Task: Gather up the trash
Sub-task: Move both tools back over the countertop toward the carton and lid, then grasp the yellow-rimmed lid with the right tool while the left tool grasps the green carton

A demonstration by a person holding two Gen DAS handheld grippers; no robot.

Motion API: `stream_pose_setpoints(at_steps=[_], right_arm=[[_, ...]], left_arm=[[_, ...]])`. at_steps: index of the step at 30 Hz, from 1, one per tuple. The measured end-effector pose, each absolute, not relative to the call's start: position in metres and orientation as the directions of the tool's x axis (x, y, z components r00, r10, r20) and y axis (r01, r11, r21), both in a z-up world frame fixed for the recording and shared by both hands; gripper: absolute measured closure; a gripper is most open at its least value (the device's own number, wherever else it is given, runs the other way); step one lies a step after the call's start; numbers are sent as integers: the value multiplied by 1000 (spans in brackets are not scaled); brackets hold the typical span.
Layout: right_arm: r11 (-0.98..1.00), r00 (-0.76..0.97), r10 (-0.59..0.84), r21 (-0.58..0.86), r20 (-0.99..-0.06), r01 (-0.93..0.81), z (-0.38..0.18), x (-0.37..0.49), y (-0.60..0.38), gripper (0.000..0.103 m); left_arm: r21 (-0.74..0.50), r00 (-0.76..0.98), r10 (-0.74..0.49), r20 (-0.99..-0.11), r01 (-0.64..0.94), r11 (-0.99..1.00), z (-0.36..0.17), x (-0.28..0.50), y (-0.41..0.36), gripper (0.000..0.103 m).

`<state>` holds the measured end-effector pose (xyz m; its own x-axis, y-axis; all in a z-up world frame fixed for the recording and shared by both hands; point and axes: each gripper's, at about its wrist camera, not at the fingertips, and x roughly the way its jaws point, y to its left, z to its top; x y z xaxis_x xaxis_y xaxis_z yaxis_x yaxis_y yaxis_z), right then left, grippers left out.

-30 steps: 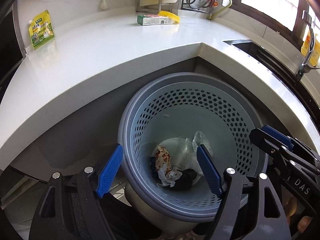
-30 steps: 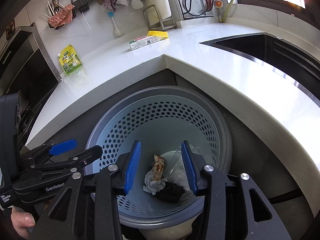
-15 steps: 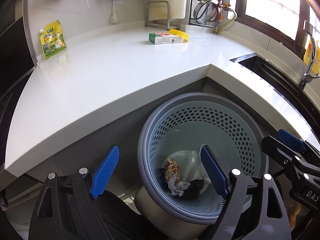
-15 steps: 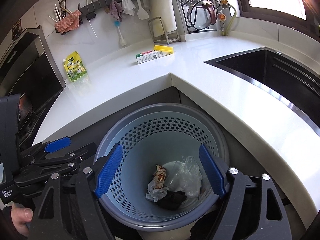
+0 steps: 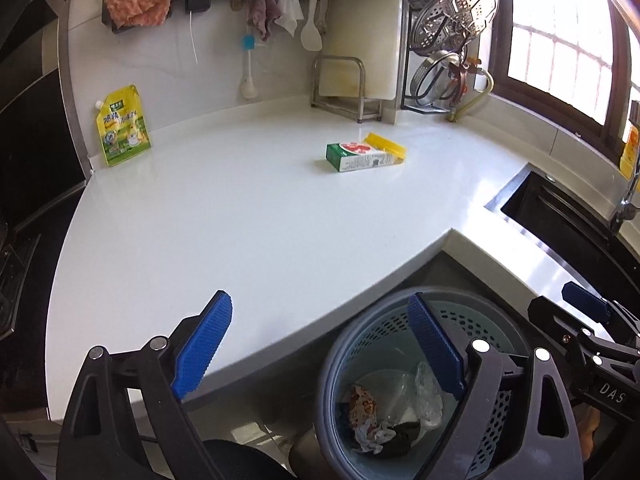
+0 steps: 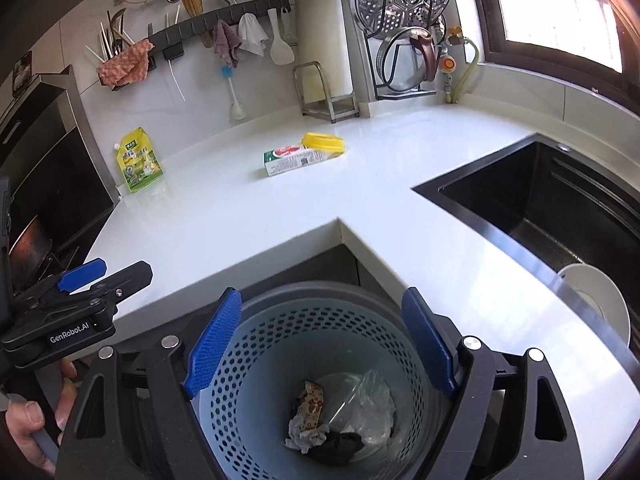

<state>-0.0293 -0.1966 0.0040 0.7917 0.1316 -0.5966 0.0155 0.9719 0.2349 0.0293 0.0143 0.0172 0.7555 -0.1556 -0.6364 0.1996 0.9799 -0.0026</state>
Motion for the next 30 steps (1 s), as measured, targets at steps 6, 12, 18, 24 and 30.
stream_pose_setpoints(at_steps=[6, 12, 18, 24, 30], right_arm=[[980, 812, 104, 197, -574, 13, 31, 16, -216, 24], [988, 826, 72, 153, -558, 17, 47, 69, -233, 24], [994, 807, 90, 107, -584, -33, 53, 124, -235, 24], [989, 771, 144, 125, -621, -85, 45, 177, -234, 22], [978, 716, 205, 162, -667, -128, 31, 231, -231, 22]], left_arm=[[0, 770, -173, -615, 219, 976, 36, 71, 7, 14], [-13, 785, -179, -593, 213, 977, 52, 119, 3, 9], [31, 804, -153, -575, 209, 978, 57, 161, -4, 6], [24, 787, -160, -596, 217, 976, 47, 202, -12, 6], [47, 808, -146, -571, 209, 977, 36, 239, -22, 6]])
